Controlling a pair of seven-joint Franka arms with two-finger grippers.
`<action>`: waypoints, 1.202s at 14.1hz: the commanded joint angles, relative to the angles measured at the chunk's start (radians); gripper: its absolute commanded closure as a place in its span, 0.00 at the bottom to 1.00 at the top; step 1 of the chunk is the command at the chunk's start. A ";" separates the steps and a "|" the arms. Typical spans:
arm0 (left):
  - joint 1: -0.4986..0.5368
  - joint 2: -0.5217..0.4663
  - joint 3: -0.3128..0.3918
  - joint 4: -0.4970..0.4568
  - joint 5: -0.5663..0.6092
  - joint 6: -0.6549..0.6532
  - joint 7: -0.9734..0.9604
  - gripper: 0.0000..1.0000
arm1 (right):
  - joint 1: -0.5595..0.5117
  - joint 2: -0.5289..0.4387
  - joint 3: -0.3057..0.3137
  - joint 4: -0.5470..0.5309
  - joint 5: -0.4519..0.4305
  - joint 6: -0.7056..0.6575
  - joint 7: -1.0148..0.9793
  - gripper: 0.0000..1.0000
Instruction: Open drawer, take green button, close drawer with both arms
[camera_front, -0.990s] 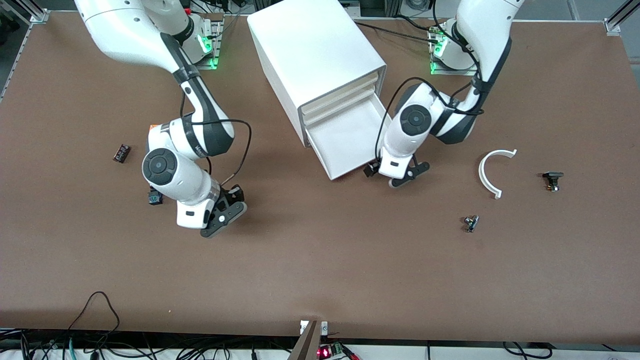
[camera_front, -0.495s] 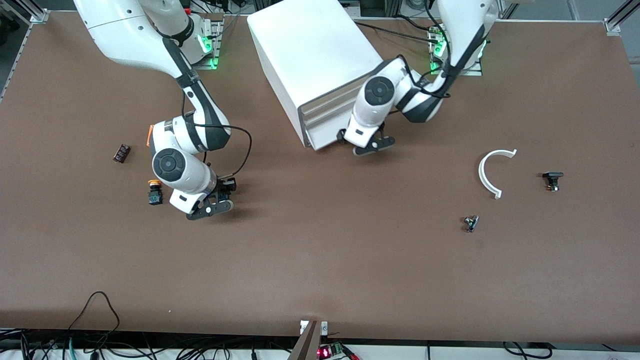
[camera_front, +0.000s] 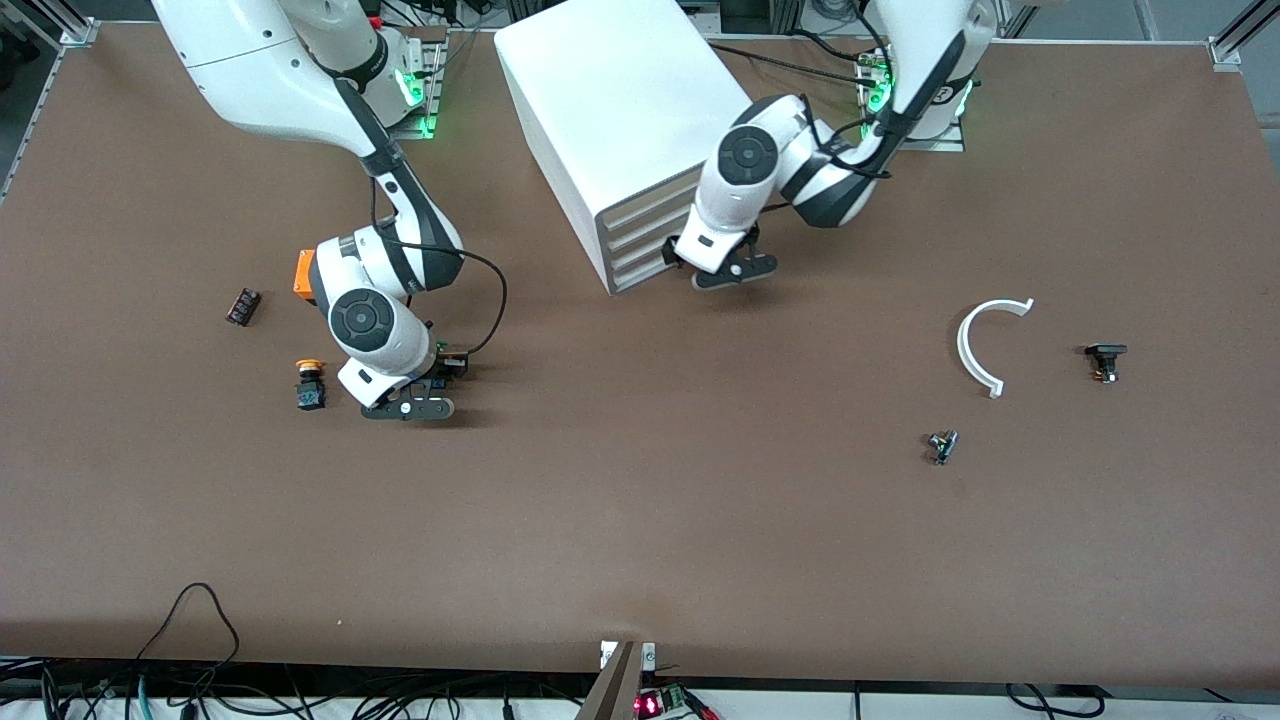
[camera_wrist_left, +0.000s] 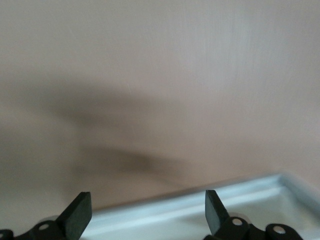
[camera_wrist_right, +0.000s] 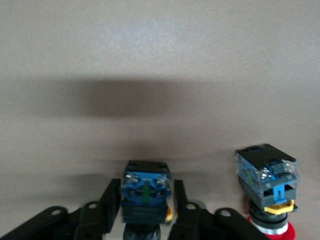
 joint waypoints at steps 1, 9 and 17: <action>0.157 -0.136 0.014 0.028 0.038 -0.018 -0.002 0.00 | -0.002 -0.071 -0.002 0.010 -0.012 -0.007 0.065 0.00; 0.265 -0.374 0.226 0.305 0.023 -0.594 0.520 0.00 | -0.040 -0.238 -0.005 0.192 -0.015 -0.317 0.065 0.00; 0.287 -0.420 0.376 0.465 0.025 -0.856 0.815 0.00 | -0.170 -0.317 -0.001 0.464 -0.021 -0.667 -0.046 0.00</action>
